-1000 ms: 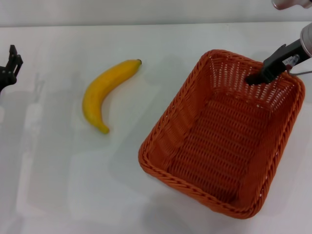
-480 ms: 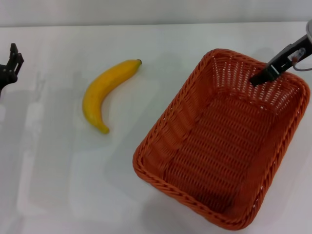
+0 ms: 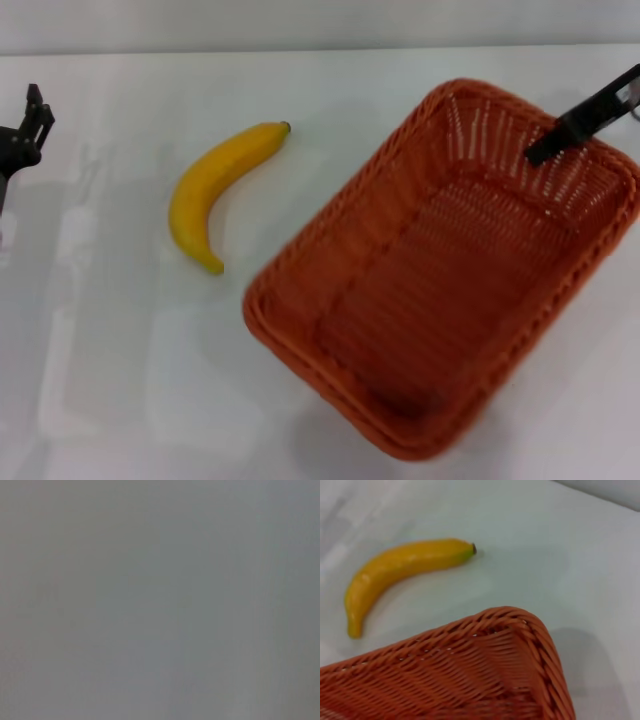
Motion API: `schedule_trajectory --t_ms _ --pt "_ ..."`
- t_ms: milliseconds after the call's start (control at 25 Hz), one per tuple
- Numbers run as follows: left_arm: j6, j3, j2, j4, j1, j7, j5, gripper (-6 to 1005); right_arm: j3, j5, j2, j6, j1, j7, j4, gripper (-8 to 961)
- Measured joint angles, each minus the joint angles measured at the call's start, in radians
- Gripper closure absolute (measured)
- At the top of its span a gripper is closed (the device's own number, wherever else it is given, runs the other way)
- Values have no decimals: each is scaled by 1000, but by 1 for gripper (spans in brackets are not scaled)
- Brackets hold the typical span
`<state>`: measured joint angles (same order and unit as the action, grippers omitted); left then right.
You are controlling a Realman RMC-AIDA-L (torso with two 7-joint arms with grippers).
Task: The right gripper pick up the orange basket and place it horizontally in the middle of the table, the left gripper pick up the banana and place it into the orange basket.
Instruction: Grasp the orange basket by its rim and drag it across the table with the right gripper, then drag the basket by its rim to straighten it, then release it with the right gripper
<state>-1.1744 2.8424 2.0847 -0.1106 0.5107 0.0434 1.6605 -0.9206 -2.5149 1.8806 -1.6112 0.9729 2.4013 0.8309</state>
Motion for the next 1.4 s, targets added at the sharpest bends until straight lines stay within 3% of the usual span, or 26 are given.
schedule_trajectory --t_ms 240,560,640,1120,1400 --pt "-1 0 0 0 7 0 -17 138 117 8 -16 -36 3 0 -47 811" --pt "-1 0 0 0 9 -2 -18 138 203 60 -62 -41 -13 0 -150 814" --pt "-1 0 0 0 9 -2 -18 137 221 65 -64 -31 -22 -1 -165 814" --pt "1 -2 0 0 12 -2 -13 137 271 171 -54 44 -106 -8 -221 813" --pt "1 -2 0 0 21 -2 -10 137 271 247 -16 111 -149 -6 -224 813"
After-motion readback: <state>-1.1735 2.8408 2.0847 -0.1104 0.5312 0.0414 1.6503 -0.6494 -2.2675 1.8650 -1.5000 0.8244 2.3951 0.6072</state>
